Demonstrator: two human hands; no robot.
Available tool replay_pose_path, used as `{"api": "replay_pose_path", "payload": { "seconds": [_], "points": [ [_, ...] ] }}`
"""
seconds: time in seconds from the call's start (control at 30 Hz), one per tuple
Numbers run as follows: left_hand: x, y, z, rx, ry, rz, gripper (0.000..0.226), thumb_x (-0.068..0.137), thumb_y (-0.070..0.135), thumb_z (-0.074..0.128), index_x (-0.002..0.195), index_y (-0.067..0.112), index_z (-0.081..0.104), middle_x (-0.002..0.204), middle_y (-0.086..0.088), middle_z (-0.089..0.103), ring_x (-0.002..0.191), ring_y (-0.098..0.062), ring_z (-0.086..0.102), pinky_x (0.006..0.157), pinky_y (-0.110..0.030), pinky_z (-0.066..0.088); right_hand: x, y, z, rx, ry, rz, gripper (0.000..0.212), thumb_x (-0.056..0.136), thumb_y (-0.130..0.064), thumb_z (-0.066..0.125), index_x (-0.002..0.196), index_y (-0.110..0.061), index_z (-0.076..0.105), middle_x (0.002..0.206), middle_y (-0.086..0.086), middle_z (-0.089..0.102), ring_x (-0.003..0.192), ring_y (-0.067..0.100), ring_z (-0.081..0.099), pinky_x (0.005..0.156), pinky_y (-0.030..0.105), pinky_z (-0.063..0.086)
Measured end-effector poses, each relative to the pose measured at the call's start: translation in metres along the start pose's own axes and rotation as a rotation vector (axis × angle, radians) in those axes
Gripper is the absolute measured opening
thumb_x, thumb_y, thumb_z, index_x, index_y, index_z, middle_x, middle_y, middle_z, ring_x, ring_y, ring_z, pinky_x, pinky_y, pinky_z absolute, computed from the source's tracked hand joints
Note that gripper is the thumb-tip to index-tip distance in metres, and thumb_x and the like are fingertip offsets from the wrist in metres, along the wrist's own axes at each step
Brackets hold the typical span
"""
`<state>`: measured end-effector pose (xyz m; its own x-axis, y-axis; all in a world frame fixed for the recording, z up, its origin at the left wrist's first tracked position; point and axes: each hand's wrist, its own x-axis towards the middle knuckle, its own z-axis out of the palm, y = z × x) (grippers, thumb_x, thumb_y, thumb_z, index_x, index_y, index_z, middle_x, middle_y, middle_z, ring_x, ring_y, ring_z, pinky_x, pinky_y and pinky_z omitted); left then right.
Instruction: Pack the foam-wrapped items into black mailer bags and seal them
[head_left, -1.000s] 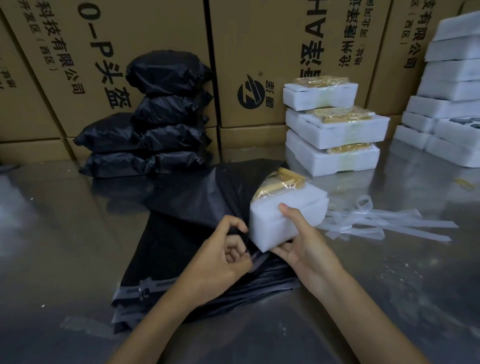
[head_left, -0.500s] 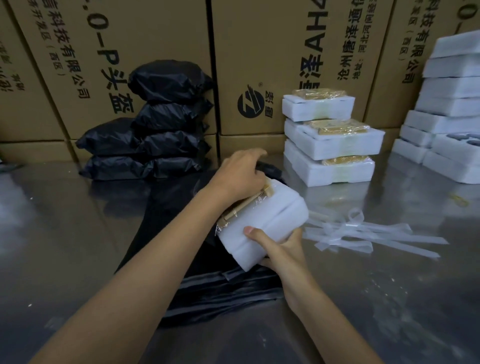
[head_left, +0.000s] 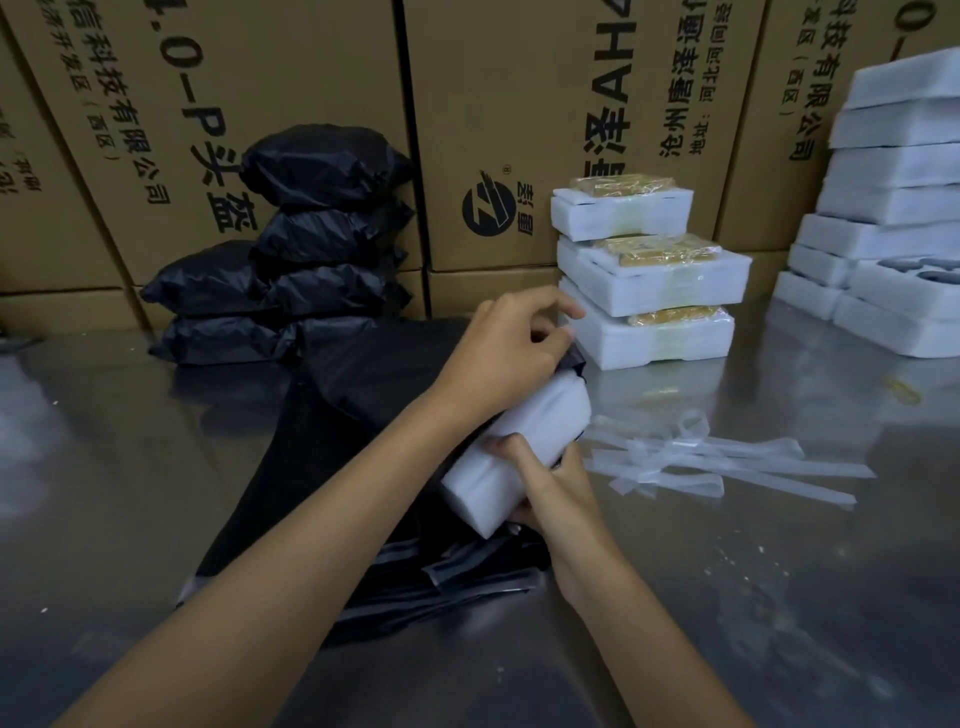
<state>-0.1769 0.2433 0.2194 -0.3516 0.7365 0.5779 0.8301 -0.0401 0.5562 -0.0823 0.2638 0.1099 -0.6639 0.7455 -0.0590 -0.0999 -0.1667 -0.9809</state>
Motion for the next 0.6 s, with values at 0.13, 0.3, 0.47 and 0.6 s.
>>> {"api": "replay_pose_path", "payload": {
  "seconds": [0.13, 0.3, 0.47, 0.6],
  "points": [
    [-0.041, -0.021, -0.001, 0.295, -0.029, 0.055, 0.04, 0.093, 0.035, 0.06, 0.133, 0.031, 0.056, 0.137, 0.015, 0.054, 0.133, -0.008, 0.041, 0.11, -0.031, 0.025, 0.002, -0.003, -0.006, 0.281, -0.061, 0.066, 0.058, 0.084, -0.047, 0.07, 0.134, -0.023, 0.054, 0.113, 0.003, 0.076, 0.1, 0.02, 0.074, 0.074, 0.034, 0.061],
    [-0.099, -0.057, -0.007, 0.31, 0.162, -0.095, 0.052, 0.092, 0.055, 0.051, 0.14, 0.036, 0.043, 0.161, 0.017, 0.015, 0.146, -0.006, 0.014, 0.111, -0.035, 0.015, 0.005, 0.002, -0.008, 0.399, -0.02, 0.16, 0.065, 0.082, -0.029, 0.078, 0.138, -0.014, 0.048, 0.121, 0.012, 0.071, 0.105, 0.024, 0.073, 0.086, 0.039, 0.061],
    [-0.128, -0.066, 0.003, 0.164, 0.063, -0.35, 0.053, 0.092, 0.047, 0.051, 0.139, 0.035, 0.032, 0.125, 0.016, 0.036, 0.106, -0.008, 0.05, 0.085, -0.03, 0.044, 0.007, 0.002, -0.01, 0.547, 0.0, 0.19, 0.066, 0.084, -0.028, 0.077, 0.141, -0.014, 0.047, 0.126, 0.011, 0.069, 0.109, 0.025, 0.071, 0.093, 0.04, 0.058],
    [-0.123, -0.064, 0.007, 0.127, 0.054, -0.388, 0.026, 0.096, 0.015, 0.047, 0.12, 0.026, 0.052, 0.071, 0.001, 0.061, 0.056, -0.009, 0.055, 0.056, -0.033, 0.046, 0.007, -0.003, -0.011, 0.539, 0.029, 0.175, 0.058, 0.084, -0.026, 0.077, 0.135, -0.012, 0.055, 0.123, 0.012, 0.071, 0.109, 0.027, 0.07, 0.096, 0.043, 0.057]
  ]
}}
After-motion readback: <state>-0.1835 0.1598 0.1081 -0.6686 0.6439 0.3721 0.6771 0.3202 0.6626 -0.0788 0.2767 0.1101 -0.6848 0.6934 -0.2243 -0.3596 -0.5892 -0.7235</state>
